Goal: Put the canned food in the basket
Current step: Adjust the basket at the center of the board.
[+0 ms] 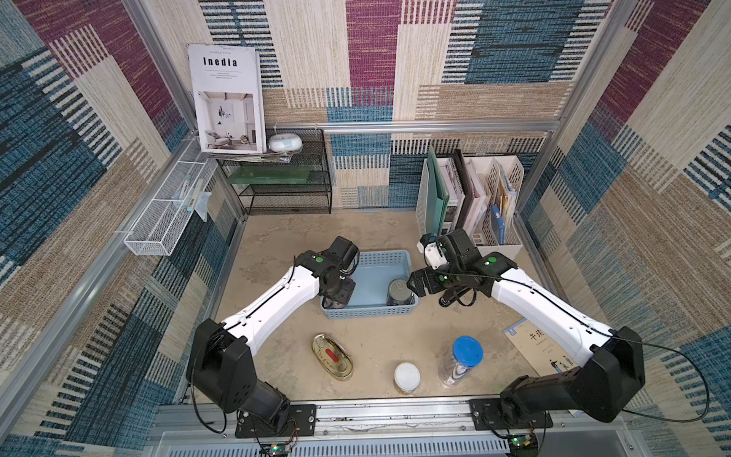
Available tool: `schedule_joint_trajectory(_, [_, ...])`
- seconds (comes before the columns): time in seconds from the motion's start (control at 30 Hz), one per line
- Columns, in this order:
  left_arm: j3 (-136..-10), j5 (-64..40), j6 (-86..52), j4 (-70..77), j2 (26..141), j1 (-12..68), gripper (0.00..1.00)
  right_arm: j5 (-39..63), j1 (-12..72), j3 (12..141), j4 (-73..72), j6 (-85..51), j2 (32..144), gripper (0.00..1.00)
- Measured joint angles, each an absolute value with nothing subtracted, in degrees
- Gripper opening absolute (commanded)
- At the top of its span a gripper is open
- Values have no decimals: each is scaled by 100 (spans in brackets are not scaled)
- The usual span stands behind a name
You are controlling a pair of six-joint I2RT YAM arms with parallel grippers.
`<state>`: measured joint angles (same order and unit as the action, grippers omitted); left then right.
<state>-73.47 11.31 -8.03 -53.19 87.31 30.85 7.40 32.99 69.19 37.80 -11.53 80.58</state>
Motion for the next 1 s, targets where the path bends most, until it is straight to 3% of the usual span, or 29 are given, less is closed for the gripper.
schedule_joint_trajectory(0.37, [-7183,1079,-729,-5365,8748,3092,40,784,3306,6908,3743,-1162,8077,99])
schedule_joint_trajectory(0.47, [-7100,1079,-735,-5275,8844,3094,48,799,3321,6888,3728,-1175,8099,99])
schedule_joint_trajectory(0.73, [-6995,1090,-858,-5153,8958,3094,82,799,3374,6886,3697,-1173,8106,99])
schedule_joint_trajectory(1.0, [-6921,1319,-906,-5411,8648,3087,97,788,3430,6886,3704,-1170,8086,99])
